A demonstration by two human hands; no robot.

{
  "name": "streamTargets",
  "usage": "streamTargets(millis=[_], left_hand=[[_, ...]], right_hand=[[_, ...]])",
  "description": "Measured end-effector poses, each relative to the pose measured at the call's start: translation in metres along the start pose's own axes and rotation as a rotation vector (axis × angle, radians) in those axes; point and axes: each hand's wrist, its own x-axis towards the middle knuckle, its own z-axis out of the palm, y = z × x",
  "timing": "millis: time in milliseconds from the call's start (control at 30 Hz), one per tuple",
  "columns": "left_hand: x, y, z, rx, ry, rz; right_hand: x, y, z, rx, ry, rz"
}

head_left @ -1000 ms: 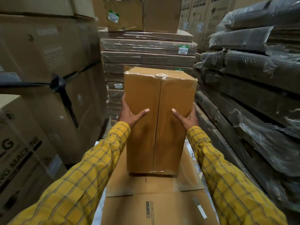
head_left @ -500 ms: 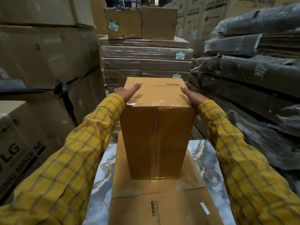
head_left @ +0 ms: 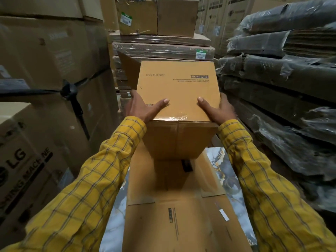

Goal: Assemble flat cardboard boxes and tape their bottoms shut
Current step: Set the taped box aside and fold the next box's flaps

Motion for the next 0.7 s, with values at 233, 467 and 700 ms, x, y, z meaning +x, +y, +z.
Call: streamTargets(millis=[233, 467, 700], left_hand=[[-0.067, -0.039, 0.046, -0.156, -0.009, -0.056], [-0.126, -0.067, 0.064, -0.120, -0.004, -0.107], [-0.155, -0.039, 0.064, -0.263, 0.129, -0.297]], right_hand=[[-0.048, 0.074, 0.020, 0.054, -0.168, 0.098], [-0.089, 0.118, 0.020, 0.075, -0.196, 0.152], [-0.105, 0.111, 0.015, 0.140, -0.027, 0.259]])
